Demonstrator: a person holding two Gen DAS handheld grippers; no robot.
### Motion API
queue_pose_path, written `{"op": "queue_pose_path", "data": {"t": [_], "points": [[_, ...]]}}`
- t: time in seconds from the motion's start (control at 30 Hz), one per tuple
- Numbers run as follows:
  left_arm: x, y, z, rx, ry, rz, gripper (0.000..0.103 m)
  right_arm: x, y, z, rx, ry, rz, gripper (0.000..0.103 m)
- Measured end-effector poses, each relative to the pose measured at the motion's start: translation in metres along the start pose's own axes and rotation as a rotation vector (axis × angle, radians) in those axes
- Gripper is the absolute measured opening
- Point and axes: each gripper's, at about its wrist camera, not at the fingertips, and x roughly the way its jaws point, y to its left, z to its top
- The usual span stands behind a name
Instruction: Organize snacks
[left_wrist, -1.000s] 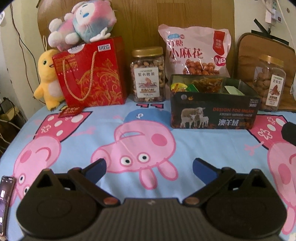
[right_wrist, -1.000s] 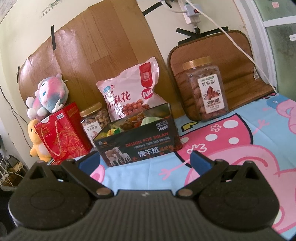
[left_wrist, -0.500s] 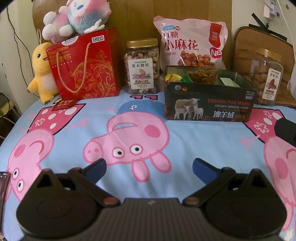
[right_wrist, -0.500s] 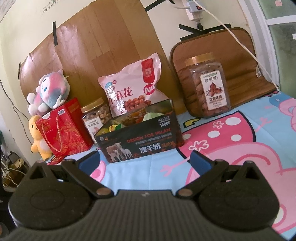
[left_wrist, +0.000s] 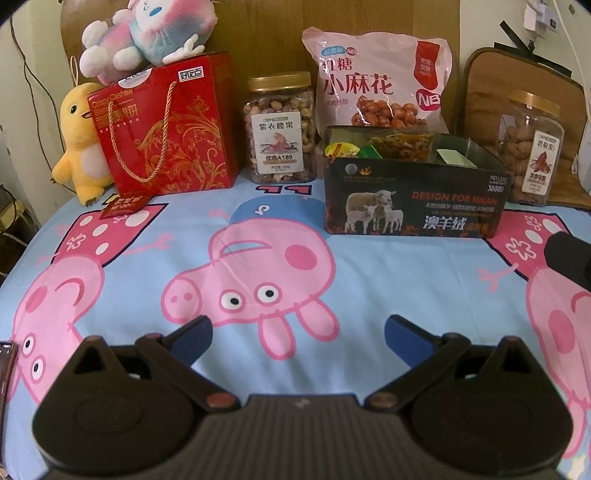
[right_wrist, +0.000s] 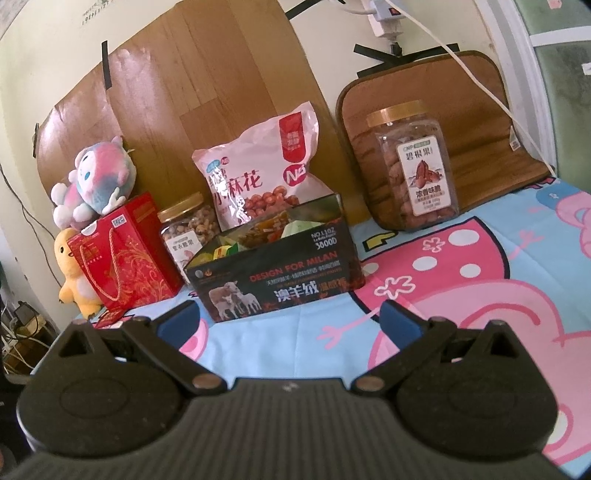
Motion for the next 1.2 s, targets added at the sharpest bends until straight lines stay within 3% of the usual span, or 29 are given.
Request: {"op": "queue_pose_path", "data": {"t": [1.2], "points": [[-0.0016, 0.0, -0.0034, 0.013, -0.002, -0.011, 0.103, -0.0007, 0.001, 0.0012, -0.009, -0.006, -0.001, 0.103]]}}
